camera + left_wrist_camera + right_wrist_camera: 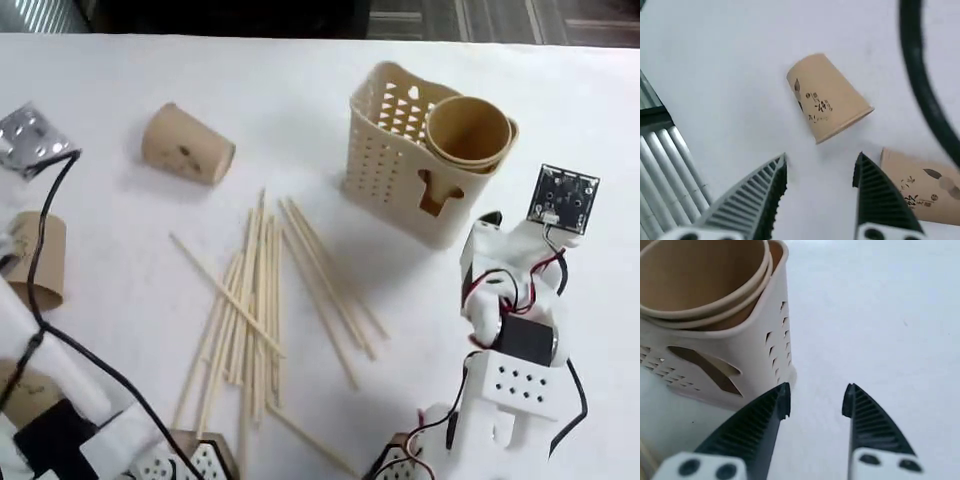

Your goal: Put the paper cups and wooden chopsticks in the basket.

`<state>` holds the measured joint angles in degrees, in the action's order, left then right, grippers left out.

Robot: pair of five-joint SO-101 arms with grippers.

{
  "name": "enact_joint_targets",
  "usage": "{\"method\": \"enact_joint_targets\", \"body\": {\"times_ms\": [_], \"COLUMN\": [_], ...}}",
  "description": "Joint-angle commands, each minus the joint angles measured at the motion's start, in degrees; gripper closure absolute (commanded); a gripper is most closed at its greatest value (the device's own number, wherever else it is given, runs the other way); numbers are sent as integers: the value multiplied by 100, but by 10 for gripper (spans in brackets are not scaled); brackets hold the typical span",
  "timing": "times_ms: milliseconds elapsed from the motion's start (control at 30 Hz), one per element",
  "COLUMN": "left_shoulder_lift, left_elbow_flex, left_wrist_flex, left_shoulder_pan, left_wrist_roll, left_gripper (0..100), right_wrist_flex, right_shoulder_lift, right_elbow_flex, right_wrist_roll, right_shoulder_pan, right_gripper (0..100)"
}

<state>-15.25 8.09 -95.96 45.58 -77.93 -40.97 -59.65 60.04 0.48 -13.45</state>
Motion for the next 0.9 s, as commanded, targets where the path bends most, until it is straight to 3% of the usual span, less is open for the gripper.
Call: {"method": "enact_joint_targets", "body": {"times_ms": [0,200,767,867], "left_shoulder_lift": [-198,-198,-198,-251], "left_elbow_flex": [-712,-1855,-4677,-5055], "left_wrist_flex": [695,1538,5433,5908], "left_shoulder_pan": [365,593,602,523], "left_wrist_roll": [-782,-1371,-1336,-1196], "left_gripper": [775,775,779,839], "right_wrist_flex": [66,66,75,75], "right_shoulder_lift": [-84,-84,-84,-84], "right_elbow_flex": [-35,-35,26,26], "right_wrist_roll": [70,70,70,70], "right_shoulder_pan": [40,40,198,189], "right_gripper": [820,820,819,819]}}
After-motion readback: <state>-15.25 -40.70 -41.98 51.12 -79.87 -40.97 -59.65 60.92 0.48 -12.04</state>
